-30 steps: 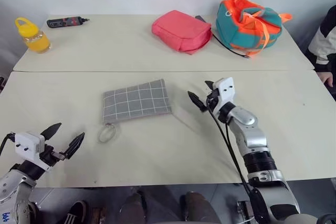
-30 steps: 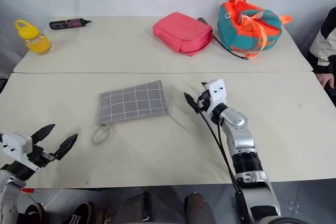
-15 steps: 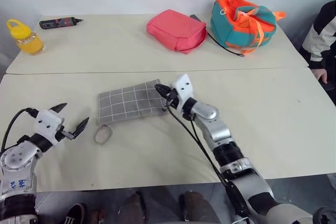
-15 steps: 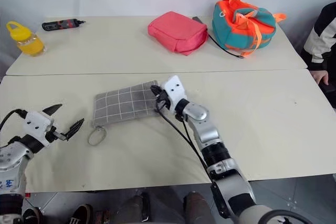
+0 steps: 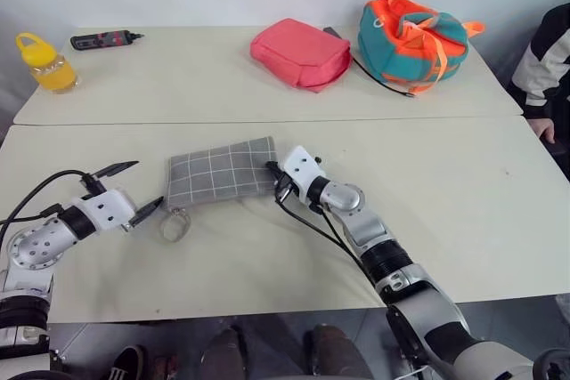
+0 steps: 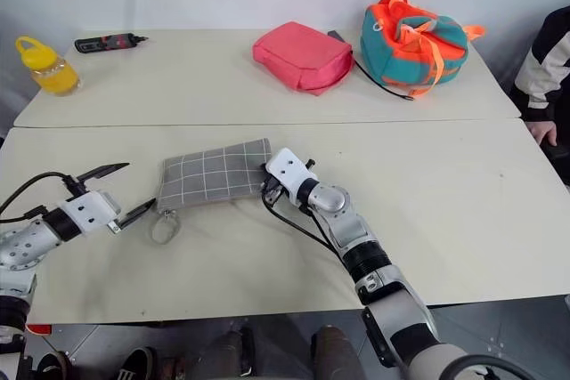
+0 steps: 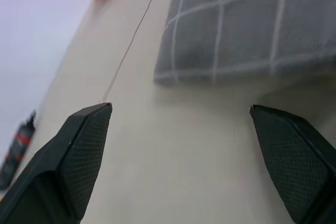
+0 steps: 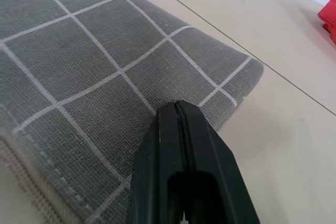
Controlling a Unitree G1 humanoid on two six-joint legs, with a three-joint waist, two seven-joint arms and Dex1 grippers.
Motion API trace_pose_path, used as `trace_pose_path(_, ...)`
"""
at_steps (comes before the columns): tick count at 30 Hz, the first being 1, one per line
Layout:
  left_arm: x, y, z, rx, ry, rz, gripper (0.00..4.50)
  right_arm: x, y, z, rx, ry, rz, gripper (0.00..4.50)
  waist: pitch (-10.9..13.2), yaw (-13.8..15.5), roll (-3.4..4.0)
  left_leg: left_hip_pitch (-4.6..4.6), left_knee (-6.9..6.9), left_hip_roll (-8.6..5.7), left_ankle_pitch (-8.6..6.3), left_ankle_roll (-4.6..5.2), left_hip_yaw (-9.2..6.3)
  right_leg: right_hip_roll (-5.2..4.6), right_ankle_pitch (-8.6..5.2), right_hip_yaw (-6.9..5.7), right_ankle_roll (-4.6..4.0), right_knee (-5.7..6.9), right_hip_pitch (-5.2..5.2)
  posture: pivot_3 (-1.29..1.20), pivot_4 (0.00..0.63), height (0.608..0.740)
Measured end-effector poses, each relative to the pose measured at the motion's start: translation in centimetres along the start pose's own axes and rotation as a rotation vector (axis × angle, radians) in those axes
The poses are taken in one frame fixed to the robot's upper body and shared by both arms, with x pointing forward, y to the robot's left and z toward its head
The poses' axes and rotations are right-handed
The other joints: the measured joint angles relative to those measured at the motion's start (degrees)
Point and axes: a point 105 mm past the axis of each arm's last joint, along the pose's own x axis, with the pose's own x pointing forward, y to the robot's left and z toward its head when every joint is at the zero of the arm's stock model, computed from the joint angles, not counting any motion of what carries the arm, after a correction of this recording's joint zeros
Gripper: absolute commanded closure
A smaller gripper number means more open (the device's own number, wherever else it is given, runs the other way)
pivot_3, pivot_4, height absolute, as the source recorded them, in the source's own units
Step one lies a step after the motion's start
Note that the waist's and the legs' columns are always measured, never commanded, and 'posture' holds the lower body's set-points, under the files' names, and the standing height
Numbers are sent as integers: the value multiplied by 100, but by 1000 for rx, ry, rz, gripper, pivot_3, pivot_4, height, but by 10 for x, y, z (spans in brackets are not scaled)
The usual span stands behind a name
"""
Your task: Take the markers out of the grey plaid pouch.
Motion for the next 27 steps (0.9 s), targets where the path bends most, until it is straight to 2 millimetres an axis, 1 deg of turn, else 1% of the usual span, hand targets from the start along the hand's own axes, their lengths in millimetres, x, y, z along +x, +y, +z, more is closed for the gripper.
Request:
trace_pose_path(5, 19, -4, 13, 65, -65, -47, 0, -1, 0, 0, 2, 3, 3, 4474, 0, 3, 0, 2, 1, 0, 0, 0, 4, 1, 0, 3, 0, 12, -4, 0, 150, 740)
trace_pose_path(8, 28, -8, 21, 66, -111, -74, 0, -1, -1, 0, 7, 5, 2, 4474, 0, 4, 0, 2, 4, 1, 0, 0, 6, 1, 0, 4, 0, 15, -5, 0, 150, 740)
trace_pose_path(11, 29, -11, 22, 50, -127, -92, 641, -1, -1, 0, 12, 8, 0, 4500, 0, -7, 0, 4, 4, 2, 0, 0, 10, 2, 0, 8, 0, 18, -7, 0, 150, 740)
trace_pose_path(12, 29, -13, 22, 43, -131, -101, 936, -1, -1, 0, 12, 7, 0, 4500, 0, -7, 0, 4, 4, 3, 0, 0, 10, 3, 0, 8, 0, 19, -8, 0, 150, 740)
trace_pose_path(18, 27, -24, 22, 7, -142, -154, 2942, -2, -2, 0, 12, 7, -2, 4500, 0, -14, 0, 4, 4, 6, 0, 0, 14, 6, 0, 13, 0, 20, -13, 0, 150, 740)
trace_pose_path(23, 25, -19, 26, -40, -168, -127, 4460, -3, -3, 0, 8, 8, -6, 4500, 0, -17, 0, 5, 4, 6, 0, 0, 19, 6, 0, 19, 0, 23, -15, 0, 150, 740)
trace_pose_path(24, 25, -20, 27, -49, -170, -129, 4483, -3, -4, -1, 9, 8, -7, 4500, 0, -18, 0, 5, 4, 6, 0, 0, 21, 6, 0, 21, 0, 23, -15, 0, 150, 740)
trace_pose_path(27, 25, -20, 28, -89, -173, -122, 4500, -9, -10, 1, 56, -7, -11, 3887, 0, -17, 0, 5, 4, 7, 0, 0, 23, 7, 0, 25, 0, 24, -18, 0, 150, 740)
